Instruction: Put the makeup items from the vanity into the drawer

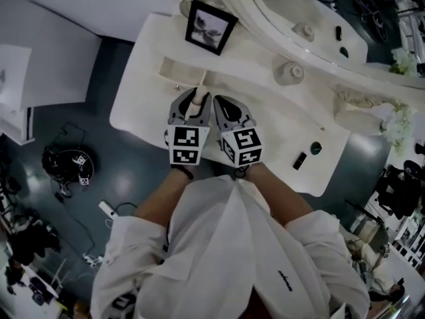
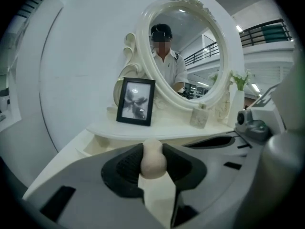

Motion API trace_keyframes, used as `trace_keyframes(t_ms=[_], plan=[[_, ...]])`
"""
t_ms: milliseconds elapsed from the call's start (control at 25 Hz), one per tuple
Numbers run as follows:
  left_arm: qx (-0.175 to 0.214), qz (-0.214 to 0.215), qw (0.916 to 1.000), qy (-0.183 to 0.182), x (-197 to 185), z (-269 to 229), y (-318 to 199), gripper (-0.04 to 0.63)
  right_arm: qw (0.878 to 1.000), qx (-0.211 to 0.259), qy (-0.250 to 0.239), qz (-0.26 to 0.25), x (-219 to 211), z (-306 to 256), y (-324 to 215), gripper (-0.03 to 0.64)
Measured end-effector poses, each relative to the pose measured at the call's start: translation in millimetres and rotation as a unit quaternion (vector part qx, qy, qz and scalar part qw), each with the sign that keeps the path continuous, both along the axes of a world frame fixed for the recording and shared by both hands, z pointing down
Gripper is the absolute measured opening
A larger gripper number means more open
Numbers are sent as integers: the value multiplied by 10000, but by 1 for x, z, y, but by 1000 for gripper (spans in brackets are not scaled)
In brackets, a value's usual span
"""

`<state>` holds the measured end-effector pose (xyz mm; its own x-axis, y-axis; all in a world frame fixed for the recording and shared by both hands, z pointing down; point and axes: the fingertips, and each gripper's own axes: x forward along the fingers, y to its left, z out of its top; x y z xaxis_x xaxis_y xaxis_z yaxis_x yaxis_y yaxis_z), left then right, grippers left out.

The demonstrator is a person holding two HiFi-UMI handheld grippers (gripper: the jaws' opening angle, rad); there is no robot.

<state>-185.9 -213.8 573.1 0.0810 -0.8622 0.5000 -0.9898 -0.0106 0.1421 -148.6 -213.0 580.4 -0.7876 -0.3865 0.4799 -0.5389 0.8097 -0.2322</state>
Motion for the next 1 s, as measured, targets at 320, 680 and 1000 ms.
trace_keyframes(t_ms=[320, 680, 1000], plan=[[104, -625, 9980, -7, -55, 3, -20, 144, 9998, 167, -20, -122, -38, -3, -19, 18], [-110, -910, 9958, 65, -75, 26, -37, 146, 9996, 218, 79, -153, -57, 4, -32, 18], [-349, -883, 9953, 178, -75, 40, -41, 155, 9995, 183, 155, -204, -60, 11, -29, 18]])
